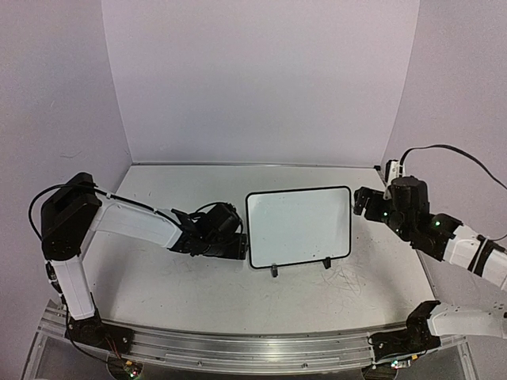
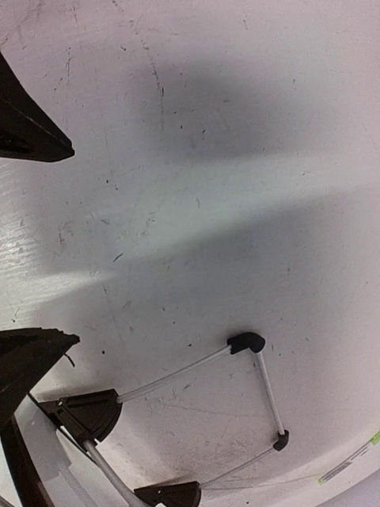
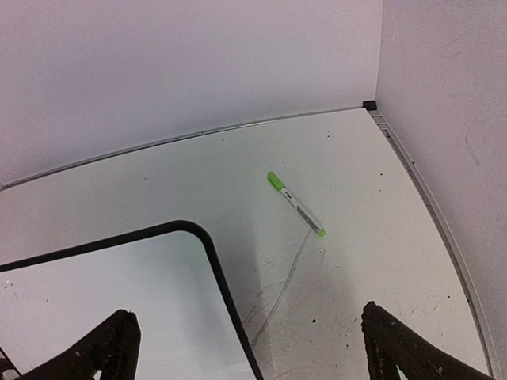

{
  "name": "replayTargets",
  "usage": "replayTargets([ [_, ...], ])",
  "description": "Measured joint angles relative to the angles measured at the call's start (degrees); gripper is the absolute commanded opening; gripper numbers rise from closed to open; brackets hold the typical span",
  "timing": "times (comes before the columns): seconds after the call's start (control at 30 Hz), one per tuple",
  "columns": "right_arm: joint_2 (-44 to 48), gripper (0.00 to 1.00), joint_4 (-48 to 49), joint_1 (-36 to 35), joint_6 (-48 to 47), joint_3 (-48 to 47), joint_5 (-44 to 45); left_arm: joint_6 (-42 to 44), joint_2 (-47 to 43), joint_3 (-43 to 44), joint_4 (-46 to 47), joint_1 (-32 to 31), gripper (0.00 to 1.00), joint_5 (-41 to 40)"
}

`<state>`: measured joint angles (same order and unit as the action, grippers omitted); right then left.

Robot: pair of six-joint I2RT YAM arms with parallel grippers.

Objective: Write a sentence on the whiteboard
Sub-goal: Adjust the whiteboard at the center of the board, then pick up the whiteboard marker from the corner of the board.

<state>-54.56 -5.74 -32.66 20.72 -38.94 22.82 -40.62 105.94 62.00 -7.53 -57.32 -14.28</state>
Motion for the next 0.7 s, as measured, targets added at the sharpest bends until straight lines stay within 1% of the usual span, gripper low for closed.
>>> replayTargets([
  [0.07,-1.23,0.98,-0.04,3.38,-0.26,-1.35,-2.51,0.04,-0.43,-1.11,0.04,0.0,0.8,-1.01],
  [0.27,-6.24,0.97,1.38,18.11,-0.54,-6.71,-12.03,0.04,-4.98,-6.17,-0.98,0.73,0.87,-2.88],
  [0.4,-16.48,0.96,2.88,25.2,-1.47,-13.37,-18.15,0.17,-10.25,-9.94,-1.65,2.15,0.91,-3.69],
  [0.47,-23.42,0.92,3.39,27.7,-2.16,-17.22,-21.32,0.42,-13.1,-11.21,-1.91,2.75,0.92,-4.12],
  [0.57,-35.13,0.81,3.33,30.04,-3.53,-23.38,-25.69,1.32,-18.32,-12.86,-2.16,3.02,0.92,-5.1],
  [0.63,-43.24,0.74,1.6,30.72,-4.53,-28.55,-28.24,1.81,-21.25,-13.27,-2.11,3.02,0.92,-5.49],
  [0.7,-48.7,0.66,0.37,30.88,-5.64,-32.24,-30.23,2.47,-24.11,-13.4,-2.04,3.02,0.92,-5.81],
])
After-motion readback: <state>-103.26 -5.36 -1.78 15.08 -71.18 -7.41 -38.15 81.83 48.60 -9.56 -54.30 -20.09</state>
